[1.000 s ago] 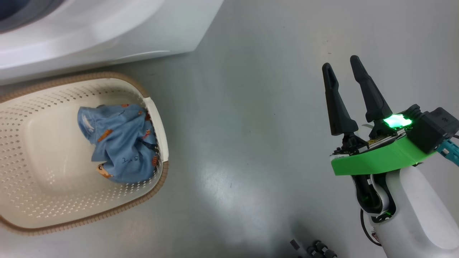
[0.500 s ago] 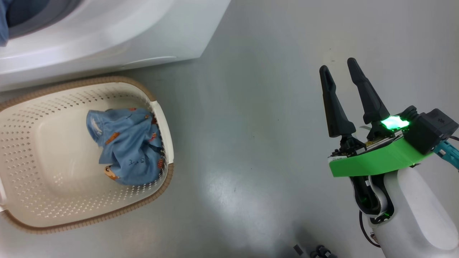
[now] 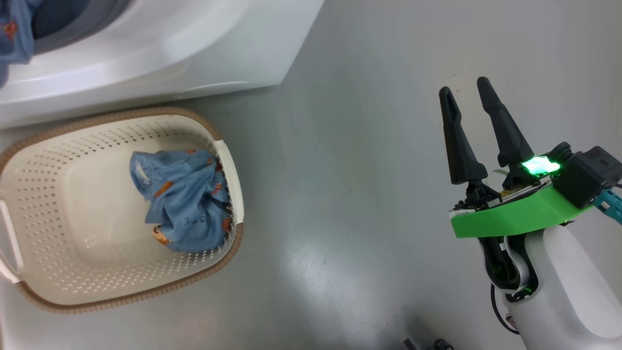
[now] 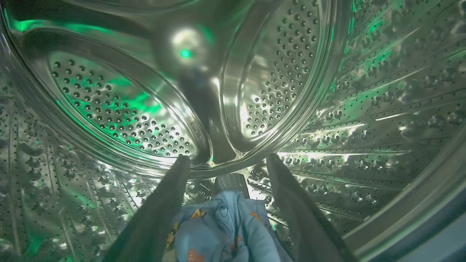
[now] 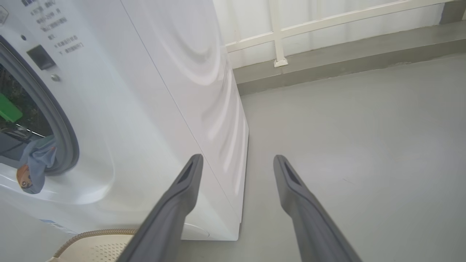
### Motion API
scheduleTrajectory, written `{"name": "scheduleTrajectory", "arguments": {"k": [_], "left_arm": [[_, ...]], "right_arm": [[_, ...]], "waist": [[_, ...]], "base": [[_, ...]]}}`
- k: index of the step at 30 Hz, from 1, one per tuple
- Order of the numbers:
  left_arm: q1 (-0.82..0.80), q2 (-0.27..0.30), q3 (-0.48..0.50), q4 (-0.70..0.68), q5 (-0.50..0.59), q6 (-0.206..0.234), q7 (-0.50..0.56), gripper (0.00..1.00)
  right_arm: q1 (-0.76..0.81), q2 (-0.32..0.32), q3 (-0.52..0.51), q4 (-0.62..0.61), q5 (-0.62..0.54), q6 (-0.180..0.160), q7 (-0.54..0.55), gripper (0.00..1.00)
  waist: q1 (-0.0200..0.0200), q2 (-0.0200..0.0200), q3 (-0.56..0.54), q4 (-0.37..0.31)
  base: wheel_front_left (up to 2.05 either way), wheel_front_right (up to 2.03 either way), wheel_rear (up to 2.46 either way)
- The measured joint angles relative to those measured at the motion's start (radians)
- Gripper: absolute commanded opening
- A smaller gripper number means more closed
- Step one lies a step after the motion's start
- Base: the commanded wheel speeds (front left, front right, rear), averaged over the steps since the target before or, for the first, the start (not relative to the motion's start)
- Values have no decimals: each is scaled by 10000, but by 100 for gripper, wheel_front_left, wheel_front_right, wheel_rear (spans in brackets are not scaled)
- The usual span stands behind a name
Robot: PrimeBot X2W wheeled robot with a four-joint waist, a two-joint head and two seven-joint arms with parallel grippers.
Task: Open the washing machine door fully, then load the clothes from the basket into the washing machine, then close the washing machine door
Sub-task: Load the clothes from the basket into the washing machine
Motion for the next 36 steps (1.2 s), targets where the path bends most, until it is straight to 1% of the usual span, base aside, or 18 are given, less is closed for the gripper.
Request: {"name": "scheduleTrajectory", "arguments": {"k": [3,8,19,25,36], "left_arm": [[819,-192,295,-754,73,82,0,100],[1749,-545,838,-1659,186,73,0,100],[3353,-1193,1871,-2949,226,-169,0,100],[4288,-1519,2042,-3419,274,-186,0,100],[6038,-1829,2048,-4017,151,-244,2,100]], "right_arm": [[1,-21,-4,4,0,0,0,100],[18,-86,-29,13,0,0,0,100],[377,-351,-107,117,0,0,0,100],[478,-614,-201,219,2,0,0,100],[1084,-961,-293,391,15,0,0,100]], "waist": [[0,0,-129,45],[0,0,-390,128],[0,0,-1112,359],[-1,0,-1629,531],[-1,0,-2629,876]], "base": [[0,0,0],[0,0,0],[0,0,0],[0,0,0],[0,0,0]]}}
